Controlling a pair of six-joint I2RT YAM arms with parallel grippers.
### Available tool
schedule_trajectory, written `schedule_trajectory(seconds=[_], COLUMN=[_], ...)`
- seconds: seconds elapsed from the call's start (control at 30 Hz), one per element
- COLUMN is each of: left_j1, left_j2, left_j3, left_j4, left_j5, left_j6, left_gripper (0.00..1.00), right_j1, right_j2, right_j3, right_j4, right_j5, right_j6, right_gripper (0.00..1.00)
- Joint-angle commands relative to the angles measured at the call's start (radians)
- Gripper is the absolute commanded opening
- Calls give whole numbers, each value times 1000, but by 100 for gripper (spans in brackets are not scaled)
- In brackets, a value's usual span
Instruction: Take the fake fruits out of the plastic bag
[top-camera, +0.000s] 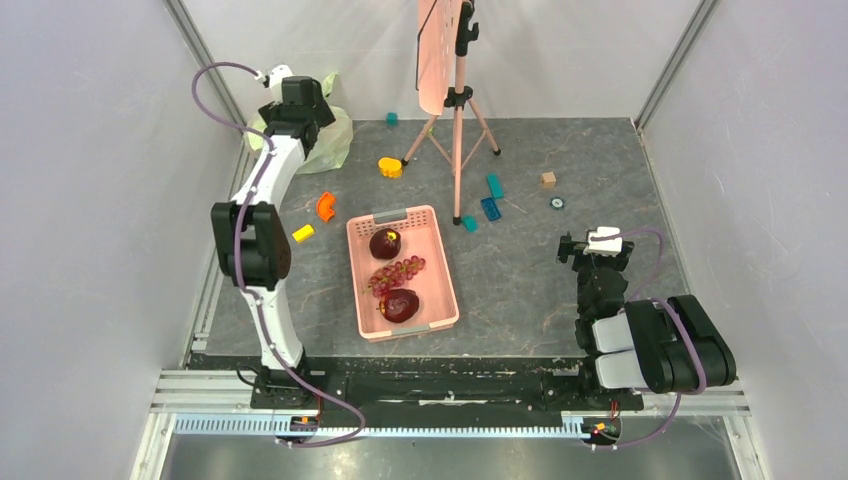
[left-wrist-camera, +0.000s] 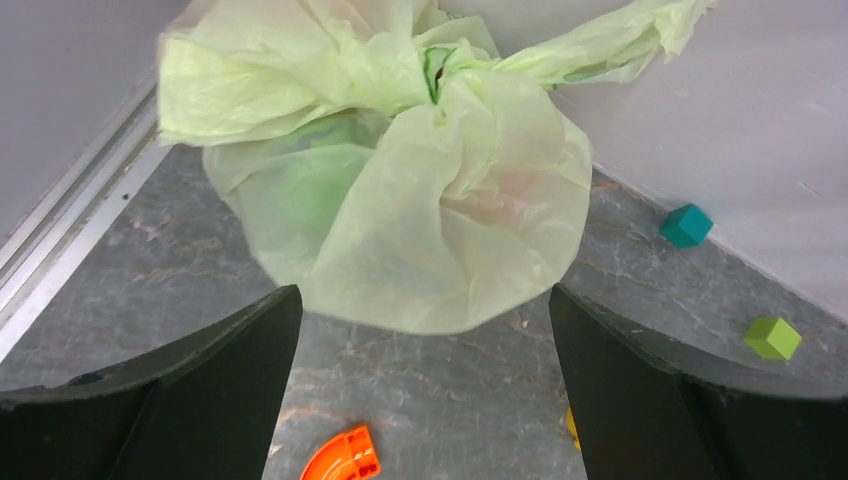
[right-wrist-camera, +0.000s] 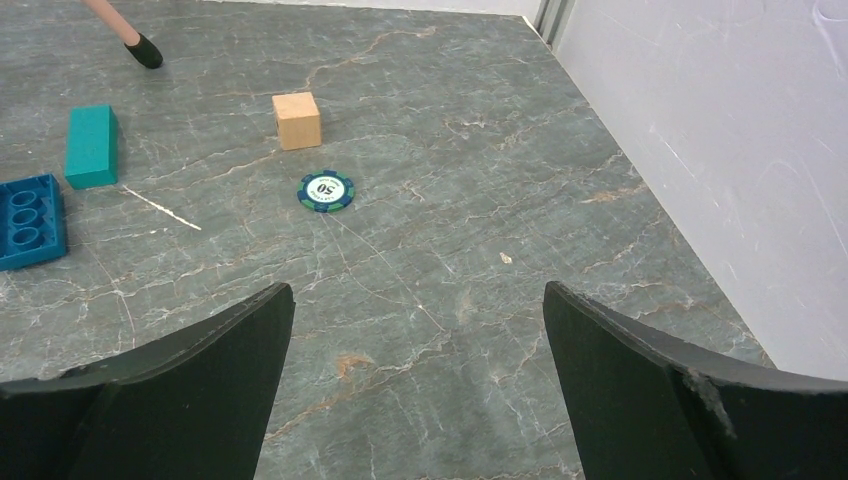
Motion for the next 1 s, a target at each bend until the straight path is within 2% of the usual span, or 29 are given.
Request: schedule_trajectory(seconds=[0.0, 0.2, 0.5, 0.57, 0.7, 0.77, 0.9, 0.97], left_j1=[12, 36, 48, 48, 48, 48, 48, 48], left_j2=[145, 314, 409, 416, 394, 357, 290, 253], left_j3=[209, 373, 410, 410, 384, 340, 277, 246], left_j4=[-121, -162, -64, -46, -24, 9, 41, 66], left_j5=[1, 2, -25, -16, 38, 69, 133, 179], left_j6=[11, 7, 80, 97, 119, 128, 168, 202], left_gripper=[100, 100, 98, 87, 42, 24, 3, 2], right_j1=[-1, -1, -1, -1, -2, -1, -1, -1], right_j2=[4, 4, 4, 5, 4, 4, 4, 4], right_j3=[-97, -96, -97, -97, -98, -97, -96, -98], right_j4=[34, 33, 34, 34, 34, 35, 34, 35], right_j5=[-7, -7, -7, -7, -7, -7, -6, -7], right_j6=[-14, -14, -14, -14, -14, -14, -14, -14], right_gripper=[98, 98, 98, 98, 98, 98, 98, 98])
